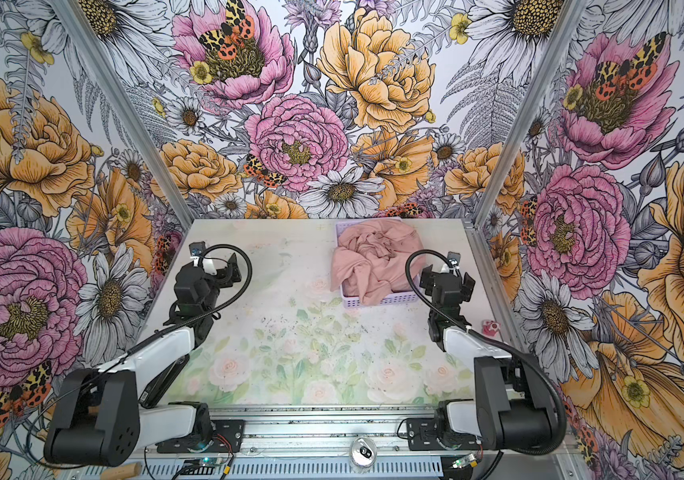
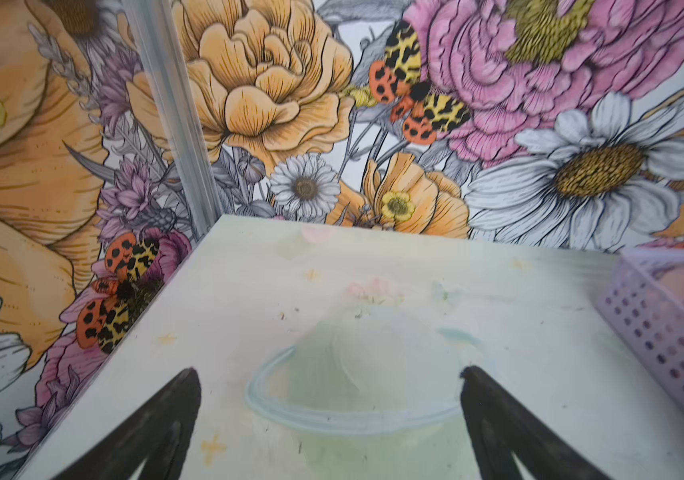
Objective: Fold and stack the mixed laundry pile
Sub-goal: 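Reach the right gripper into the lilac basket toward the pink clothes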
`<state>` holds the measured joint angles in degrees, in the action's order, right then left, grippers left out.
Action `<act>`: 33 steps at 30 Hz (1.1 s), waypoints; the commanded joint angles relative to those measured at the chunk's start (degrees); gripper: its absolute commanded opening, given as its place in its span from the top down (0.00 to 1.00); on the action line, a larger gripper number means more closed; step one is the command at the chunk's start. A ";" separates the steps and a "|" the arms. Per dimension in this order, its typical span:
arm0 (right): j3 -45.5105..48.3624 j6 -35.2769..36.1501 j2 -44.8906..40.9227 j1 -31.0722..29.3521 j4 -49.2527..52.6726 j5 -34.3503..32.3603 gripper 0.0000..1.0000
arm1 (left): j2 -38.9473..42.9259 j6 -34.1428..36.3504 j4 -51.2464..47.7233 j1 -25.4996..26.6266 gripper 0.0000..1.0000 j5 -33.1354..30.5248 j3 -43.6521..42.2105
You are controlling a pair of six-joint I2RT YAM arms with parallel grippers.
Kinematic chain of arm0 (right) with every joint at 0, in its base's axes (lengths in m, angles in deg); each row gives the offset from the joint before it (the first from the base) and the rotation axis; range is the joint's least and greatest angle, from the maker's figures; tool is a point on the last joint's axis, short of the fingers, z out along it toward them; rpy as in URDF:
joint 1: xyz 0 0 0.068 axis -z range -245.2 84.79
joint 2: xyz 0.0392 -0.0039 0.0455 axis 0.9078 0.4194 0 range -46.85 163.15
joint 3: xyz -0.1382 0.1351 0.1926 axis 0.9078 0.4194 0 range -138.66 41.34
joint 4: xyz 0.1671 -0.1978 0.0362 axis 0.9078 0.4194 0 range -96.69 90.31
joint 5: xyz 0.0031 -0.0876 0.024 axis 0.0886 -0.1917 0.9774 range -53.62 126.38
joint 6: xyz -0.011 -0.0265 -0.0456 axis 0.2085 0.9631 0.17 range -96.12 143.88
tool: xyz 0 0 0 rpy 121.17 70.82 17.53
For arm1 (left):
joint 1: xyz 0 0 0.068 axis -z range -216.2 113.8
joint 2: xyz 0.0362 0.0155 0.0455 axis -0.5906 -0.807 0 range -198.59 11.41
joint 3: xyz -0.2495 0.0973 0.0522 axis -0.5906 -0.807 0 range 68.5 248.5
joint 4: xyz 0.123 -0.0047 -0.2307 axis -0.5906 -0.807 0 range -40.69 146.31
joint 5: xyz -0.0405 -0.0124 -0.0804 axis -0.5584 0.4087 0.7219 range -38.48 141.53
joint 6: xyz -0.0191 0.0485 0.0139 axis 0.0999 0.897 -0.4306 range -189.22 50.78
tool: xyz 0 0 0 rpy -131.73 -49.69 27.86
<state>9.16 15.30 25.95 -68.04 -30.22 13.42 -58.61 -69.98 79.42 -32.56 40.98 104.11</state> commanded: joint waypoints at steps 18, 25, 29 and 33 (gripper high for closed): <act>-39.90 -16.69 23.79 -32.51 50.31 23.28 0.31 | 4.76 -19.88 -30.59 4.92 0.01 16.79 2.99; -44.01 -16.54 31.51 -32.66 52.50 23.97 0.52 | 4.63 -20.34 -30.17 4.87 0.01 17.42 2.19; -45.98 -16.21 35.17 -32.58 53.91 23.34 0.61 | 4.67 -20.77 -29.85 5.04 0.01 17.66 1.75; -46.35 -16.65 36.82 -31.92 55.53 20.92 0.81 | 5.08 -21.13 -29.88 5.07 0.01 17.50 1.15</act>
<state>-35.91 -0.68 61.75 -100.65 22.46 35.87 -54.68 -90.15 49.19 -27.79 57.31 106.19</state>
